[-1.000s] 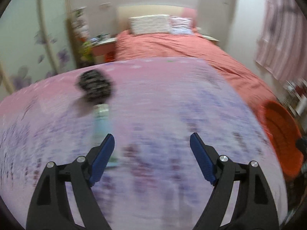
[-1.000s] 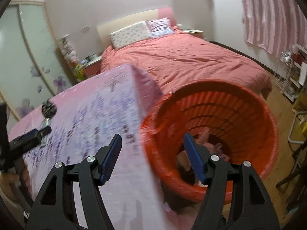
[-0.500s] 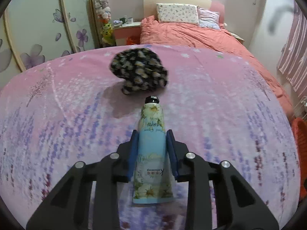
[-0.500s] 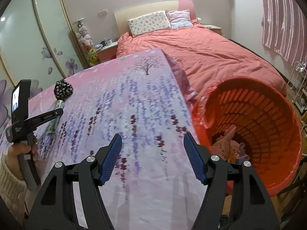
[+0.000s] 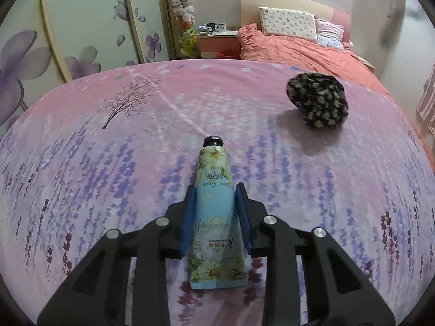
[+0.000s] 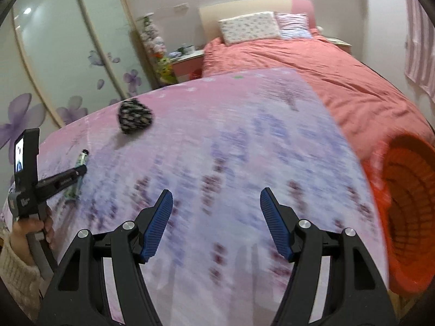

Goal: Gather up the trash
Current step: 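Grasp the black floral scrunchie with the right tool while the left tool grasps the lotion tube, then lift the scrunchie with the right tool while the left tool lifts the lotion tube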

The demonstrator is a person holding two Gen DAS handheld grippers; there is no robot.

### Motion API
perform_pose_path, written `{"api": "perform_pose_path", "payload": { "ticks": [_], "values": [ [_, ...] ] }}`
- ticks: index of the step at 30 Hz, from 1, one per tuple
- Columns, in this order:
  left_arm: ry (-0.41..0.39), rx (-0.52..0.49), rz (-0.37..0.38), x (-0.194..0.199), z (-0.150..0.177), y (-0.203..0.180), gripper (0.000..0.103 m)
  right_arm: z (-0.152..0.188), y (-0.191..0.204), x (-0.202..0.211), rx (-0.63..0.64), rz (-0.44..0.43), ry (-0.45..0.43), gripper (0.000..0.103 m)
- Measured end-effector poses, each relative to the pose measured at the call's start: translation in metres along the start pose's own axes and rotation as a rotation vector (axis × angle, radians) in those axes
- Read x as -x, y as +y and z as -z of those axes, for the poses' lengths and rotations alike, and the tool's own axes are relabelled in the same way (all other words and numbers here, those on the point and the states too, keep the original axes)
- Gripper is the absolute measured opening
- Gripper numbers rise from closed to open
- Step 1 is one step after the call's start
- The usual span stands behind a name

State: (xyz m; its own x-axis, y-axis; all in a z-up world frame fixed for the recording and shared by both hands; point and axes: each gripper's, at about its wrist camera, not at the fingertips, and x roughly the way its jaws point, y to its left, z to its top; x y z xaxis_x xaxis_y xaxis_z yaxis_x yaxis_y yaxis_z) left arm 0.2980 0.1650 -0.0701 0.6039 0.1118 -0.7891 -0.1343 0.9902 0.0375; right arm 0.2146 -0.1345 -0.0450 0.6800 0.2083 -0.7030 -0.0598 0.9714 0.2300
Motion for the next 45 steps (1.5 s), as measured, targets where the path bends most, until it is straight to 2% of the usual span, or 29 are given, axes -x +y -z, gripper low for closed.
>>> {"api": "perform_pose_path", "payload": {
  "ticks": [3,8,11,17,19,20,21,23,24,29,33,37,40,42,45],
  "values": [
    [0.000,0.034,0.028,-0.002,-0.001,0.012,0.030,-0.017,0.025,-0.025,0.032,-0.024,-0.010,0.067],
    [-0.002,0.042,0.040,0.000,0.003,0.011,0.030,-0.050,0.070,-0.071,0.102,-0.041,-0.030,0.067],
    [-0.003,0.053,0.054,0.000,0.004,0.014,0.030,-0.068,0.098,-0.094,0.133,-0.057,-0.039,0.076],
    [-0.008,0.072,0.080,0.001,0.006,0.018,0.030,-0.090,0.131,-0.138,0.170,-0.051,-0.007,0.076],
    [-0.009,0.081,0.092,0.001,0.007,0.020,0.030,-0.093,0.135,-0.148,0.181,-0.044,0.016,0.065],
    [-0.010,0.083,0.094,0.002,0.008,0.022,0.030,-0.093,0.134,-0.152,0.187,-0.039,0.036,0.043],
    [-0.010,0.082,0.094,0.002,0.008,0.022,0.030,-0.092,0.132,-0.154,0.189,-0.042,0.055,0.026],
    [-0.010,0.081,0.094,0.002,0.008,0.022,0.030,-0.087,0.122,-0.150,0.168,-0.055,0.076,0.014],
    [-0.011,0.082,0.096,0.002,0.008,0.022,0.030,-0.086,0.117,-0.146,0.159,-0.060,0.075,0.014],
    [-0.014,0.095,0.116,0.001,0.009,0.027,0.030,-0.064,0.086,-0.098,0.138,-0.053,0.038,0.013],
    [-0.021,0.117,0.192,0.003,0.010,0.038,0.031,-0.040,0.058,-0.059,0.141,0.007,0.028,0.013],
    [-0.015,0.079,0.238,0.011,0.020,0.036,0.030,-0.018,0.037,-0.036,0.125,0.051,0.049,0.014],
    [-0.013,0.047,0.227,0.016,0.026,0.031,0.030,-0.013,0.035,-0.035,0.121,0.040,0.066,0.027],
    [-0.013,0.046,0.223,0.017,0.027,0.030,0.031,-0.011,0.038,-0.034,0.126,0.043,0.061,0.040],
    [-0.008,0.051,0.223,0.016,0.027,0.032,0.033,-0.013,0.042,-0.038,0.128,0.033,0.058,0.043]
  ]
}}
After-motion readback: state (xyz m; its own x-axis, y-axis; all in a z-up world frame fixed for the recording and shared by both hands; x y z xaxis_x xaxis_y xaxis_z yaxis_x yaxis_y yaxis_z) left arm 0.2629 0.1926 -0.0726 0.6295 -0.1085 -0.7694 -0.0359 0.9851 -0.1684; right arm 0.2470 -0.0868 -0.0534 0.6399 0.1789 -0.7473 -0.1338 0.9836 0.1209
